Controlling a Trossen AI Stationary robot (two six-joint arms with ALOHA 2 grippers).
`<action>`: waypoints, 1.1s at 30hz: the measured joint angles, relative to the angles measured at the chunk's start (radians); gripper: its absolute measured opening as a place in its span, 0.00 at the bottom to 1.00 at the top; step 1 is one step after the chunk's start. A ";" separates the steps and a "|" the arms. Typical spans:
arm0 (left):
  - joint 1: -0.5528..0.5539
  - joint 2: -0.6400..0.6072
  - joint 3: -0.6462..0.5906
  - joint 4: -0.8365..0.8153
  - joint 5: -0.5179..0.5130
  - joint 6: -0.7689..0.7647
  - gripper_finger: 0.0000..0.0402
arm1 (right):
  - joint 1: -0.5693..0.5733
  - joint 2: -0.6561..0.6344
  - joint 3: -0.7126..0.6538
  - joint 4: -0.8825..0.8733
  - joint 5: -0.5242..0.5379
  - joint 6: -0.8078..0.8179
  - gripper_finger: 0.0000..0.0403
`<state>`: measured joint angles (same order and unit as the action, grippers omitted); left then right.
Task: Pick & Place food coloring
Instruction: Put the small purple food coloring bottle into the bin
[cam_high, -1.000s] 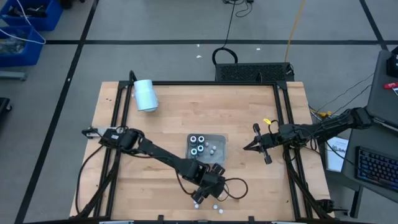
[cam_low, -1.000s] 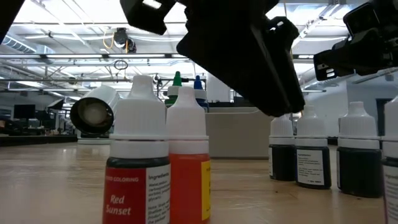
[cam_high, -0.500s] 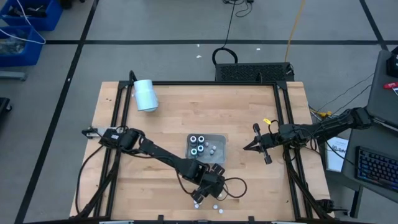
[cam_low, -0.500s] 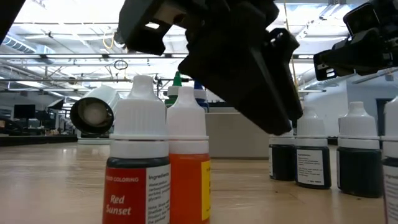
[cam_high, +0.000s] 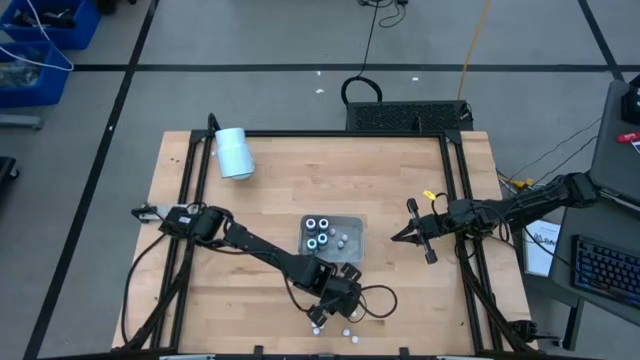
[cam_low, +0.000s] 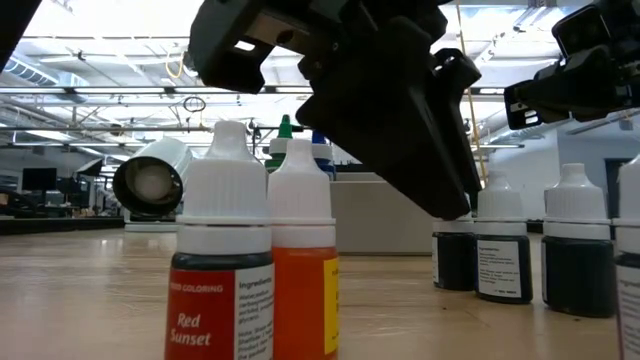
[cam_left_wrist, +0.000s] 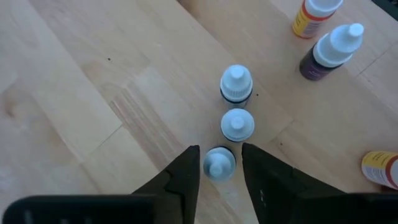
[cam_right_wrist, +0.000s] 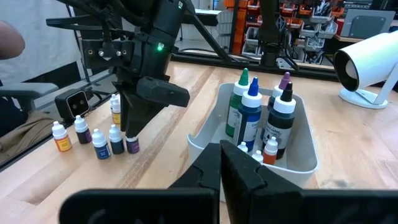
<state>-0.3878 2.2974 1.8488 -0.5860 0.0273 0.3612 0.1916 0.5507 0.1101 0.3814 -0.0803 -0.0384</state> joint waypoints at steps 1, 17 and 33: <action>0.000 0.000 0.000 0.000 0.000 0.000 0.29 | 0.000 0.000 0.000 0.000 0.000 0.000 0.00; 0.000 0.000 0.006 -0.006 -0.002 -0.009 0.13 | 0.000 0.000 0.000 -0.007 0.000 0.000 0.00; 0.020 -0.053 0.332 -0.397 -0.245 -0.046 0.13 | 0.000 0.000 0.000 -0.013 0.000 0.000 0.00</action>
<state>-0.3680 2.2448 2.1811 -0.9825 -0.2178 0.3154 0.1917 0.5507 0.1101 0.3683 -0.0803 -0.0387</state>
